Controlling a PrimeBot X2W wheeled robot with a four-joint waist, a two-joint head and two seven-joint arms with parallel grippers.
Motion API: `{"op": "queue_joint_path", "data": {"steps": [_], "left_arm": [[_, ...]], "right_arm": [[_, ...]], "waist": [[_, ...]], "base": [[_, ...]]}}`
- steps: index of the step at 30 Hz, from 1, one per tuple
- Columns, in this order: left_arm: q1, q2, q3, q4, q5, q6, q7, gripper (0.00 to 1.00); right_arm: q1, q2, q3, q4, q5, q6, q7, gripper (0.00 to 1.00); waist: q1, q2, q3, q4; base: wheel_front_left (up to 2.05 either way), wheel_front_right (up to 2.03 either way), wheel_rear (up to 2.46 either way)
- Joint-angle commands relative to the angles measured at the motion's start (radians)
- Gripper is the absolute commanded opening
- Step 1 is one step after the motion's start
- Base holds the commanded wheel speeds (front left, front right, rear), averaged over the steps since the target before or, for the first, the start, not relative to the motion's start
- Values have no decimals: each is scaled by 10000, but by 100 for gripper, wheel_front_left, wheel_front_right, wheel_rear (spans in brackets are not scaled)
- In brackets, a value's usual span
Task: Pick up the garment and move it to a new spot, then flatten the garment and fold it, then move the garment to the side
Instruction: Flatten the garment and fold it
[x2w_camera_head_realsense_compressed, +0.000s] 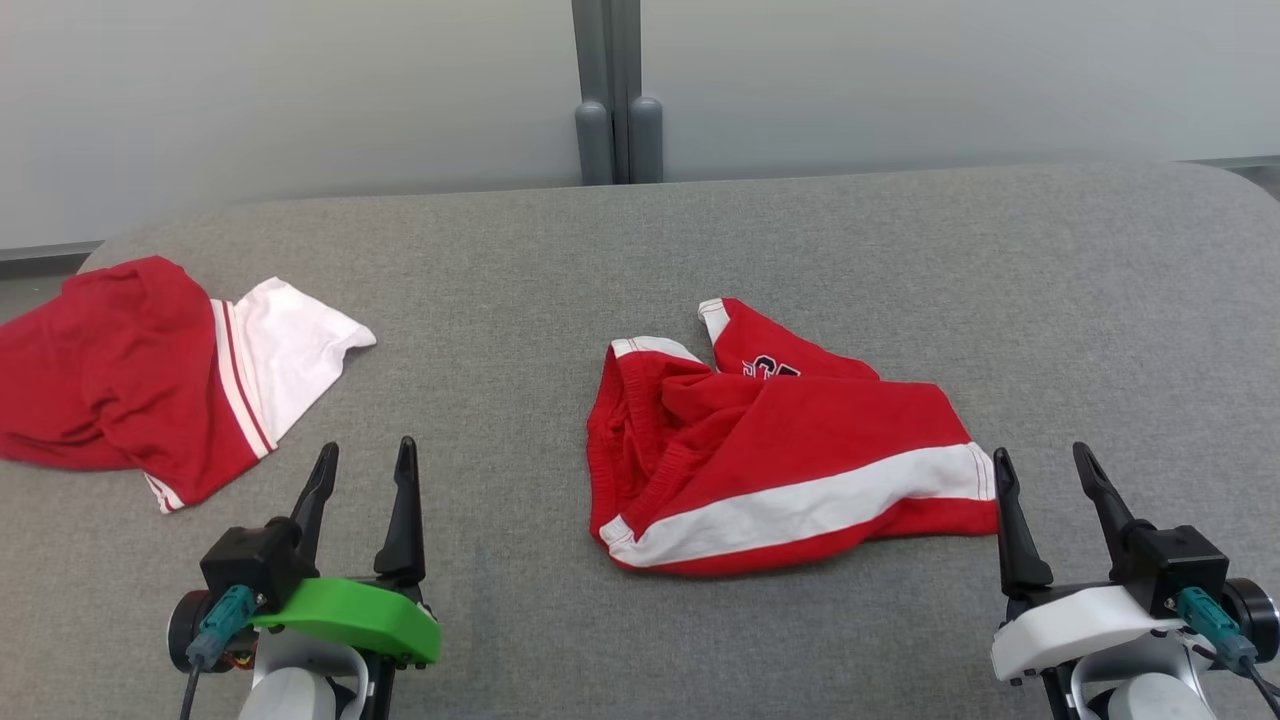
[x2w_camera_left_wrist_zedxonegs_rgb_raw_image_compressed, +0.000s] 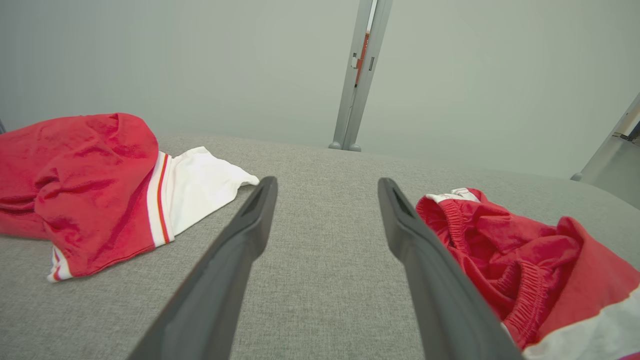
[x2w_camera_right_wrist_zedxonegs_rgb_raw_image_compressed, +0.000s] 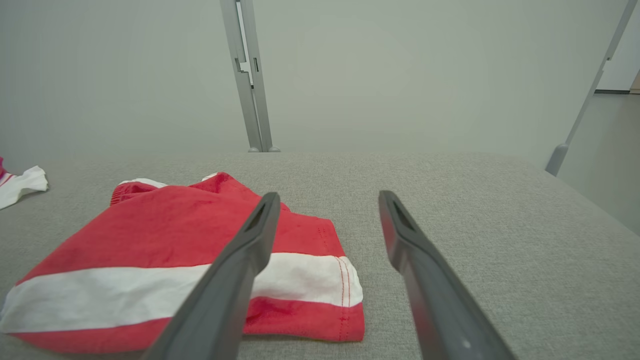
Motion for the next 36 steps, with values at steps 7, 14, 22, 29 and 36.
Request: {"op": "queue_joint_path", "data": {"steps": [7, 14, 22, 29, 36], "left_arm": [[-125, 18, -68, 50, 12, -22, -4, 100], [-435, 15, -714, 375, -89, -22, -6, 100], [-1545, 283, -3866, 1685, -1848, -20, 397, 100], [-2308, 985, -6225, 2101, -3429, -20, 1349, 100], [-3049, 1375, -7607, 2634, -4055, -20, 1422, 100]], "right_arm": [[-162, -28, -32, -89, 134, -17, -46, 100], [-463, -95, 60, 434, 388, -17, -40, 100], [-1550, -912, 67, 2318, 1352, -17, 1274, 100], [-2392, -1438, 632, 3400, 2299, -17, 2179, 100], [-3018, -1844, 1784, 4106, 3233, -16, 2764, 100]], "waist": [[0, 0, 156, 16], [0, 0, 342, 14], [0, 0, 509, 56], [0, 0, 743, 52], [0, 0, 993, 121]], "base": [[0, 0, 0], [0, 0, 0], [0, 0, 0], [0, 0, 0], [0, 0, 0]]}}
